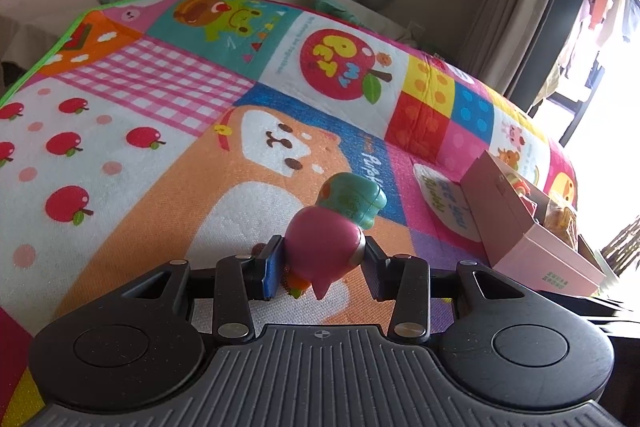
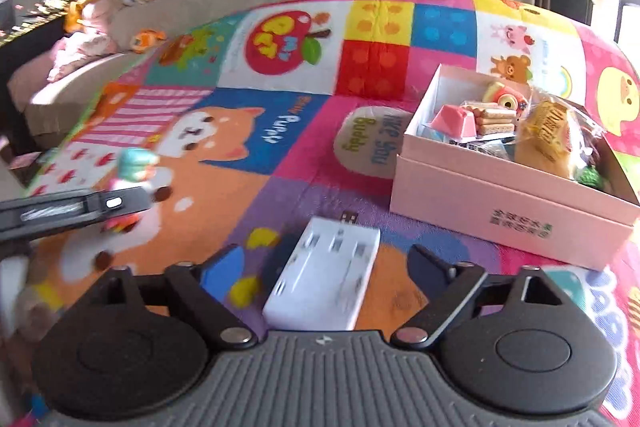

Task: Organize objects
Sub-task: 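Grasp the white plastic block with the right tool while the left tool holds the pig, then drop pig into pink box with left tool while right tool drops white block in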

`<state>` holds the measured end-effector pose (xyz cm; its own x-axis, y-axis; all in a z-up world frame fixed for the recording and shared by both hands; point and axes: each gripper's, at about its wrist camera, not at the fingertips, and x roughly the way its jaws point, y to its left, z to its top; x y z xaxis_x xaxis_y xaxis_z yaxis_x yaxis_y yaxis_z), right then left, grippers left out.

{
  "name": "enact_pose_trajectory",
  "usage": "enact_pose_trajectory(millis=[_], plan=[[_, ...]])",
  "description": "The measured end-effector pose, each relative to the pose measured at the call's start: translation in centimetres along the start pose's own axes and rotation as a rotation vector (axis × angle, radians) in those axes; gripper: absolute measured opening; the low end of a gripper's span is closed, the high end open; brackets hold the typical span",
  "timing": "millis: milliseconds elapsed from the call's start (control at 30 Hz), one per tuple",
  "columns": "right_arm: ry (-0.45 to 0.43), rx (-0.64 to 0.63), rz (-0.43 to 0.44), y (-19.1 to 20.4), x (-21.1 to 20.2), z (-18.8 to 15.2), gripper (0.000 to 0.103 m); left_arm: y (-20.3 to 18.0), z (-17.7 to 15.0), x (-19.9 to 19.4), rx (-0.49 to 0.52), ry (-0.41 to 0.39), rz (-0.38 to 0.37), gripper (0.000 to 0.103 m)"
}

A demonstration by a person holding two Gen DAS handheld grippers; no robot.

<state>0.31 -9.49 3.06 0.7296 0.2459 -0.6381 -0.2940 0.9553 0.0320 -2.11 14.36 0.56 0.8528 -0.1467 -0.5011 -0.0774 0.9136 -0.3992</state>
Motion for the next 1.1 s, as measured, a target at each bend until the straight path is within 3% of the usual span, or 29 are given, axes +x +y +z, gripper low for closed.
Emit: enact_pose_trajectory(millis=[100,233,400,500,600,833,933,1100], plan=[[0.041,-0.044,-0.026,0.7,1.8,-0.1,0.066,0.1,0.0,0.0,-0.004,-0.002,0.001,0.045],[0.05,-0.061,0.012,0.3,0.5,-0.6,0.049,-0.1,0.0,0.0,0.004,0.001,0.008,0.045],[0.05,-0.042,0.06,-2.4,-4.3,-2.2,0.047,-0.7,-0.1,0.1,0.041,0.011,0.028,0.045],[0.008,0.001,0.03,-4.8,-7.9,-2.9,0.047,-2.4,0.2,0.1,0.099,0.06,0.009,0.045],[-0.074,0.029,-0.006,-7.1,-11.1,-3.2,0.047,-6.5,1.4,-0.1,0.164,0.081,-0.126,0.045],[-0.189,0.144,-0.016,-10.8,-13.0,-3.7,0.047,-19.8,3.8,3.5,0.414,0.034,-0.313,0.046],[-0.188,0.18,-0.013,-11.7,-12.6,-4.4,0.047,-23.7,3.7,7.2,0.423,0.018,-0.334,0.047],[-0.176,0.23,-0.016,-13.5,-12.6,-5.8,0.047,-27.0,1.5,13.8,0.536,0.244,-0.236,0.051]])
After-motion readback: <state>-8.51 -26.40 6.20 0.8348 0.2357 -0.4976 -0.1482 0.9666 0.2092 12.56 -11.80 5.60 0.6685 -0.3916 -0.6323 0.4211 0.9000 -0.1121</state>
